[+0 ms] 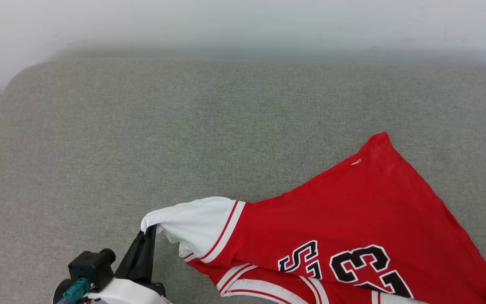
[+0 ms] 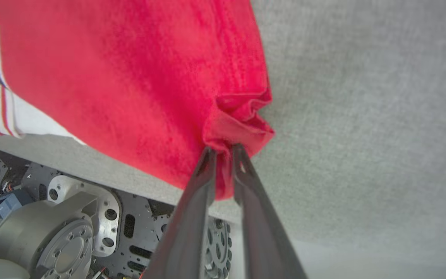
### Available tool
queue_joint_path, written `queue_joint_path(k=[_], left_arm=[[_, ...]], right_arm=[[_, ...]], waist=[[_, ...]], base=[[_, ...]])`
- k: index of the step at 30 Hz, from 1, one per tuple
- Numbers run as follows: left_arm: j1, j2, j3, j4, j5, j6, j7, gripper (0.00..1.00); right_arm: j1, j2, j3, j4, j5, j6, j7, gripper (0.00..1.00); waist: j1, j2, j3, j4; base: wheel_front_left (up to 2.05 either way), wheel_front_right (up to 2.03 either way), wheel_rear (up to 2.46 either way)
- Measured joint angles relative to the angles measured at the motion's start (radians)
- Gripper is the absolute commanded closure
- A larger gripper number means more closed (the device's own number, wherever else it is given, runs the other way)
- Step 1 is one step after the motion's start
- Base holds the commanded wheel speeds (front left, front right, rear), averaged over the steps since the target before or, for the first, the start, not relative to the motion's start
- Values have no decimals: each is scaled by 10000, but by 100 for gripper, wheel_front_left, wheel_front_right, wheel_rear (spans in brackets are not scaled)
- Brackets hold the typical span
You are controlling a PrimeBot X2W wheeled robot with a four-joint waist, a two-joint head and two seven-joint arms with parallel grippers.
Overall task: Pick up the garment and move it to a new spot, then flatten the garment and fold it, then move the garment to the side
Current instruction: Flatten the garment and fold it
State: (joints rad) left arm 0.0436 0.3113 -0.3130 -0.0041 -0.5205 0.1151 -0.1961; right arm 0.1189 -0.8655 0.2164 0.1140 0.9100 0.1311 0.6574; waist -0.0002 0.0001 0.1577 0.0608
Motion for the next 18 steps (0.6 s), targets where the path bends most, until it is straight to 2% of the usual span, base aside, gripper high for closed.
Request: queue_joint_path(k=[5,11,15,18], left_arm=[[-15,36,-38,4,0,2,35,100],[-76,42,-169,-104,56,2,86,100],[-285,13,-316,-190,90,-19,100,100],[-490,-29,-410,-221,163,-92,115,100]], right_arm=[[-176,81,-966,-679,-366,0,-148,0],[-1205,33,-1902,-1870,-836,0,-138,0],[-2372,-31,-1774,-2374,-1137,0,207,0],[-3355,-96,-1156,-2458,-1356,0,706,0]], waist=[[0,0,-104,76],[1,0,-64,286],[2,0,135,500],[2,0,331,689]], base=[[0,0,0],[0,0,0],[0,0,0],[0,0,0]])
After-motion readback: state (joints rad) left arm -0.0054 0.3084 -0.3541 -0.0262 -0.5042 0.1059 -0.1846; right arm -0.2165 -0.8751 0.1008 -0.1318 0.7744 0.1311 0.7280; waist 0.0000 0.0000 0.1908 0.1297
